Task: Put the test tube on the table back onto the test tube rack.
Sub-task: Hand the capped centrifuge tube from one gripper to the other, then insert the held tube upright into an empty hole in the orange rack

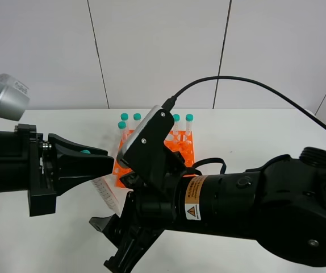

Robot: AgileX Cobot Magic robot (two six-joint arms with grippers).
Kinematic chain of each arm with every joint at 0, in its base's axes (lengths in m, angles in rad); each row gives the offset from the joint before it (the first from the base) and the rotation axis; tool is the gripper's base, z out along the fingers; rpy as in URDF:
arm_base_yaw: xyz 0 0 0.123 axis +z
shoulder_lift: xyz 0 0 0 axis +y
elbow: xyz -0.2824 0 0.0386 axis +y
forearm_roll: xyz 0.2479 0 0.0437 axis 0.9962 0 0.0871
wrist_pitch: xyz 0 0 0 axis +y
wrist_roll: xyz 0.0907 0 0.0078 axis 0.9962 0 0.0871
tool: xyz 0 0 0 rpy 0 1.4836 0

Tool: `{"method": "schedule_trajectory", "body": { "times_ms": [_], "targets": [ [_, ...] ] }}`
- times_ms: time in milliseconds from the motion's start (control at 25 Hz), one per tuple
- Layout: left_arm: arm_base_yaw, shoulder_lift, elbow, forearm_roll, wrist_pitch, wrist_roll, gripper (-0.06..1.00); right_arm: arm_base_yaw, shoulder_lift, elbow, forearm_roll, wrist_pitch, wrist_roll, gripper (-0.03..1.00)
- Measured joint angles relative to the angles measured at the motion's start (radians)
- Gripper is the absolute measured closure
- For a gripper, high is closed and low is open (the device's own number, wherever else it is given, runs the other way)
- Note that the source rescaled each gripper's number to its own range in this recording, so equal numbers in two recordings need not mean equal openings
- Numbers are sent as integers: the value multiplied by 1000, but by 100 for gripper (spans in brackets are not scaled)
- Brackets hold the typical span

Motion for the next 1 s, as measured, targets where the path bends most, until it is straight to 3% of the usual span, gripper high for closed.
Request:
{"method": "schedule_trajectory", "body": {
  "times_ms": [240,520,760,1000],
  "targets": [
    [0,0,0,0,0,1,94,-9,0,0,0,122,5,19],
    [0,0,0,0,-4,1,94,-123,0,0,-2,415,58,19],
    [0,0,0,0,-4,2,94,-252,0,0,-92,453,123,27],
    [0,0,0,0,-4,2,94,-442,0,-2,-137,454,160,29]
  ]
}}
